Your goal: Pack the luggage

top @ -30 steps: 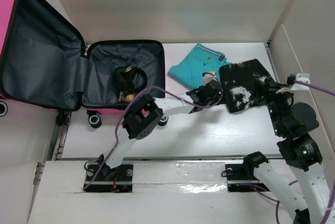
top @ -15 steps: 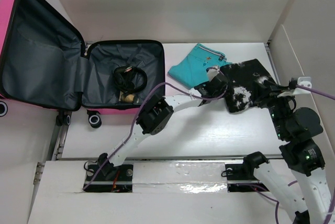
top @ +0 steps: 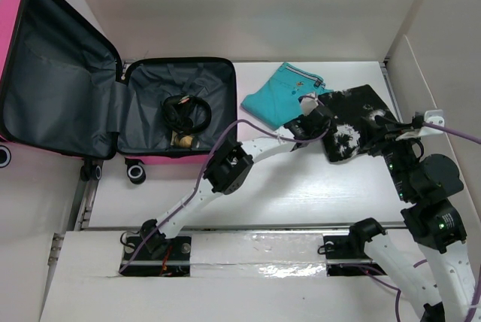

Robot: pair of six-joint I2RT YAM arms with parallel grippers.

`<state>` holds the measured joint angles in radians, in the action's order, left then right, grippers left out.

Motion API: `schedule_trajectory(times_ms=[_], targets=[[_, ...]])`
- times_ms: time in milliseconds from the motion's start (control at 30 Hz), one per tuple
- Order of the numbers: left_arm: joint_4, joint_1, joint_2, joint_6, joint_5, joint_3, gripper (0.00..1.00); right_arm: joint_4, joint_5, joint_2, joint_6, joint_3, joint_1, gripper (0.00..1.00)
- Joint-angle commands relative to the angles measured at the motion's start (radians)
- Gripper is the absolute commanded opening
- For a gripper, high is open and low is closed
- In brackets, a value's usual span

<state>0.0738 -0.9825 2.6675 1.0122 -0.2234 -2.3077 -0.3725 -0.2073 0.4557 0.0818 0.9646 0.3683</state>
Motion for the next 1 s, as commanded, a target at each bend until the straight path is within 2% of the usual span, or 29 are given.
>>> schedule_trajectory(times_ms=[0, 33, 67, 233, 267, 333, 467, 633, 833, 967], targets=[[-0.012, -0.008, 0.032, 0.017, -0.048, -0.042, 0.52, 0.04, 0.052, 0.001, -0.007, 0.019, 0.004, 0.5], [-0.02, -0.008, 0.032, 0.019, -0.053, -0.041, 0.5, 0.044, 0.063, 0.001, 0.001, 0.02, 0.004, 0.5], [-0.034, -0.018, 0.032, 0.022, -0.063, -0.035, 0.42, 0.058, 0.072, 0.003, 0.004, 0.022, 0.004, 0.5], [-0.109, -0.018, 0.022, 0.023, -0.059, 0.005, 0.18, 0.063, 0.103, 0.011, 0.019, 0.031, 0.004, 0.5], [-0.124, -0.018, 0.016, 0.022, -0.059, 0.02, 0.1, 0.057, 0.102, 0.008, 0.019, 0.034, 0.004, 0.5], [-0.153, -0.018, -0.001, 0.006, -0.051, 0.054, 0.0, 0.049, 0.095, 0.0, 0.018, 0.037, 0.004, 0.49], [-0.222, -0.018, -0.096, -0.088, -0.019, 0.161, 0.0, 0.052, 0.068, -0.017, 0.013, 0.031, 0.004, 0.49], [-0.229, -0.03, -0.205, -0.196, 0.087, 0.201, 0.0, 0.079, 0.072, 0.001, 0.019, 0.02, 0.004, 0.49], [-0.256, -0.03, -0.463, -0.352, 0.165, 0.369, 0.0, 0.139, 0.019, 0.011, 0.029, -0.018, 0.004, 0.49], [-0.239, 0.022, -0.637, -0.398, 0.222, 0.491, 0.0, 0.184, 0.0, 0.014, 0.048, -0.058, 0.004, 0.49]])
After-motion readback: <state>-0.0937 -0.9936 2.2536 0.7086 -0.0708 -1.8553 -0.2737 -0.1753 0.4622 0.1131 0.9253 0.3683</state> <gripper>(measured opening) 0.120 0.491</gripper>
